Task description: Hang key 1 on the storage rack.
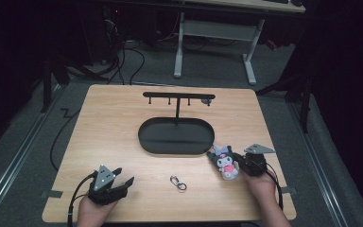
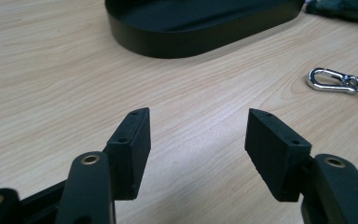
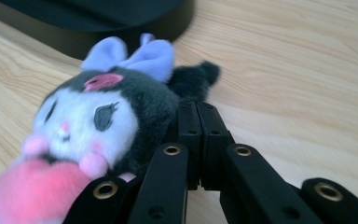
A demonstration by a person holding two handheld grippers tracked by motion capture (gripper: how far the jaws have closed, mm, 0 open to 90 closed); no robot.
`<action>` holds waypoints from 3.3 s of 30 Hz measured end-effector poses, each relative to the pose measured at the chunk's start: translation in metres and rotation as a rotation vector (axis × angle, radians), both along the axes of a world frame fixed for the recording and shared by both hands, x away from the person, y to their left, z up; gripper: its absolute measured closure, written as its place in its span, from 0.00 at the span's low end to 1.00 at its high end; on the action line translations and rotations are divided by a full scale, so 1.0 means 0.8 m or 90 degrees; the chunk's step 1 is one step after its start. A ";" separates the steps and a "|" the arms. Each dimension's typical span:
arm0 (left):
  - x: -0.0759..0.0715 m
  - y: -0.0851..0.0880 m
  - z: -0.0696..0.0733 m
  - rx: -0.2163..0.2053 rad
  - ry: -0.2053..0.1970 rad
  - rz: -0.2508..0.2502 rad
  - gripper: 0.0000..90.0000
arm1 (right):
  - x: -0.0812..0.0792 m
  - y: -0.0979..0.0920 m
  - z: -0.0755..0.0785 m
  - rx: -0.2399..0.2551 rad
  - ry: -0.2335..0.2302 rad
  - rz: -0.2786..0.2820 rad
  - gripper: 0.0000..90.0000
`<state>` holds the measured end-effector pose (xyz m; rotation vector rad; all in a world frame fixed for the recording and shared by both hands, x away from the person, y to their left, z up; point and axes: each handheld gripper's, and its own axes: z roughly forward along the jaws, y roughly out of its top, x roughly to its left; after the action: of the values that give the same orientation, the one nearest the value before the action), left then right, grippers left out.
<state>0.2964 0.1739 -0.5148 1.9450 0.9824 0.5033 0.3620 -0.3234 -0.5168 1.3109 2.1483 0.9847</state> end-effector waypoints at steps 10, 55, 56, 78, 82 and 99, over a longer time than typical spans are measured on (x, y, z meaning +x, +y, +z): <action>0.002 -0.004 0.001 -0.003 -0.001 -0.015 0.46 | -0.005 -0.001 0.007 0.006 -0.019 -0.012 0.94; 0.050 -0.020 -0.003 0.004 -0.011 -0.021 0.22 | -0.081 -0.046 0.000 0.018 0.001 -0.107 0.45; 0.049 -0.018 -0.002 0.002 -0.013 -0.019 0.22 | -0.078 -0.045 0.001 0.019 0.007 -0.108 0.44; 0.047 -0.016 0.001 -0.018 -0.019 -0.052 0.21 | -0.051 -0.025 0.029 -0.064 0.146 -0.086 0.38; 0.047 -0.016 0.001 -0.020 -0.019 -0.054 0.21 | -0.048 -0.026 0.036 -0.078 0.172 -0.076 0.37; 0.046 -0.018 0.000 -0.018 -0.015 -0.065 0.22 | -0.041 -0.014 0.047 -0.140 0.260 -0.033 0.35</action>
<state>0.3333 0.1594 -0.5145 1.9490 0.8670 0.4510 0.3293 -0.3346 -0.4792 1.5488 2.4178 0.4691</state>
